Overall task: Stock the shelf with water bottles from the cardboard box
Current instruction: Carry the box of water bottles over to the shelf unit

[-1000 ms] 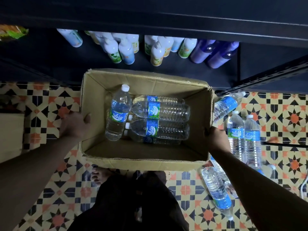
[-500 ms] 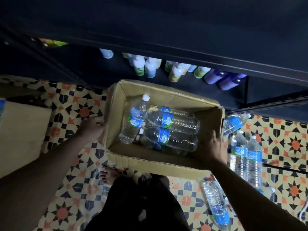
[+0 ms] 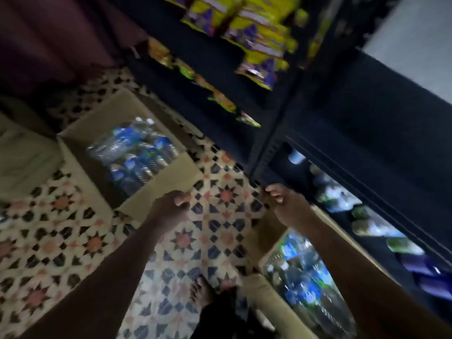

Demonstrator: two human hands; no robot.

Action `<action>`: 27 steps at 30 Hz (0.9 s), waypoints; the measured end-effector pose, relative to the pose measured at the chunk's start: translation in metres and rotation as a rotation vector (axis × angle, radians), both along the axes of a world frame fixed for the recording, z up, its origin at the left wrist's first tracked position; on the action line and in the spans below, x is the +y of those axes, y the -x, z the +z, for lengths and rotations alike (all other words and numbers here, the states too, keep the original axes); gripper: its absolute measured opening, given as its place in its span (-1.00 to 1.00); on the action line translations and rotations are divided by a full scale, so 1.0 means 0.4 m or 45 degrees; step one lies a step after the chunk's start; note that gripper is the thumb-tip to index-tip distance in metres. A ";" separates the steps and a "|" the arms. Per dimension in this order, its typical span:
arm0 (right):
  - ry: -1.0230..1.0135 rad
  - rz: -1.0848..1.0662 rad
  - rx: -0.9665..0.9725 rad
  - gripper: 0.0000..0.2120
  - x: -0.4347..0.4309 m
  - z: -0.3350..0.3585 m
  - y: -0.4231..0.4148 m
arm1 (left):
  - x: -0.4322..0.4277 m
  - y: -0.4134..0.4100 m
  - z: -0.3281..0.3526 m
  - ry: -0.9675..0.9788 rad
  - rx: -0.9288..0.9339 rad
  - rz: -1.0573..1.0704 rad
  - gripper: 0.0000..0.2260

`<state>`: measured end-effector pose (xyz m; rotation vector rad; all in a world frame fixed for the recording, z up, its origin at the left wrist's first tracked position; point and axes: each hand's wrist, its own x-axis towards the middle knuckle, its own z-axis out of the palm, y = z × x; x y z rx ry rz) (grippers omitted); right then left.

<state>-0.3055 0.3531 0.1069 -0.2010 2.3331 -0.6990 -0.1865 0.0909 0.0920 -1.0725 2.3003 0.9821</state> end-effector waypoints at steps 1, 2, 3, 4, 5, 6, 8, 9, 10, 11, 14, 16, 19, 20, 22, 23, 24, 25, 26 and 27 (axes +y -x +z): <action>-0.024 0.089 -0.020 -0.72 -0.066 0.012 0.013 | -0.055 -0.021 0.011 0.005 0.031 0.079 -0.61; -0.050 0.155 -0.049 -0.67 -0.129 0.025 0.024 | -0.108 -0.040 0.020 0.013 0.047 0.137 -0.61; -0.047 0.202 -0.078 -0.63 -0.188 0.038 0.033 | -0.160 -0.060 0.027 0.035 0.045 0.173 -0.61; -0.035 0.239 -0.104 -0.61 -0.243 0.046 0.040 | -0.213 -0.081 0.032 0.061 0.028 0.196 -0.62; -0.033 0.275 -0.112 -0.61 -0.294 0.053 0.047 | -0.260 -0.100 0.034 0.069 0.020 0.238 -0.62; -0.044 0.318 -0.109 -0.61 -0.343 0.056 0.055 | -0.301 -0.119 0.038 0.030 0.032 0.304 -0.64; -0.099 0.420 -0.089 -0.61 -0.440 0.042 0.075 | -0.372 -0.149 0.038 -0.007 0.086 0.439 -0.70; -0.113 0.458 -0.076 -0.61 -0.486 0.032 0.086 | -0.401 -0.159 0.034 0.023 0.093 0.490 -0.72; -0.124 0.488 -0.069 -0.61 -0.531 0.023 0.097 | -0.429 -0.167 0.027 0.051 0.084 0.549 -0.71; -0.137 0.512 -0.065 -0.60 -0.573 0.009 0.112 | -0.455 -0.174 0.014 0.061 0.083 0.620 -0.65; -0.157 0.529 -0.092 -0.57 -0.686 -0.046 0.162 | -0.534 -0.179 -0.034 0.007 0.074 0.773 -0.44; -0.157 0.514 -0.138 -0.55 -0.755 -0.091 0.203 | -0.584 -0.178 -0.073 -0.062 0.059 0.856 -0.38; -0.195 0.524 -0.197 -0.49 -0.853 -0.173 0.267 | -0.657 -0.155 -0.149 -0.078 -0.017 0.949 -0.38; -0.201 0.540 -0.214 -0.47 -0.883 -0.201 0.282 | -0.678 -0.145 -0.178 -0.072 -0.042 0.968 -0.38; -0.195 0.577 -0.212 -0.43 -0.941 -0.256 0.308 | -0.720 -0.118 -0.229 -0.066 -0.056 1.022 -0.38; -0.197 0.585 -0.194 -0.41 -0.967 -0.282 0.322 | -0.740 -0.102 -0.258 -0.071 -0.048 1.055 -0.37; -0.191 0.575 -0.184 -0.39 -0.992 -0.311 0.332 | -0.761 -0.087 -0.289 -0.070 -0.040 1.093 -0.35; -0.182 0.555 -0.187 -0.37 -1.015 -0.339 0.340 | -0.780 -0.073 -0.318 -0.060 -0.030 1.122 -0.33; -0.172 0.539 -0.203 -0.36 -1.036 -0.370 0.348 | -0.798 -0.064 -0.346 -0.062 -0.025 1.151 -0.31; -0.169 0.536 -0.201 -0.34 -1.055 -0.401 0.355 | -0.814 -0.057 -0.376 -0.070 -0.022 1.174 -0.29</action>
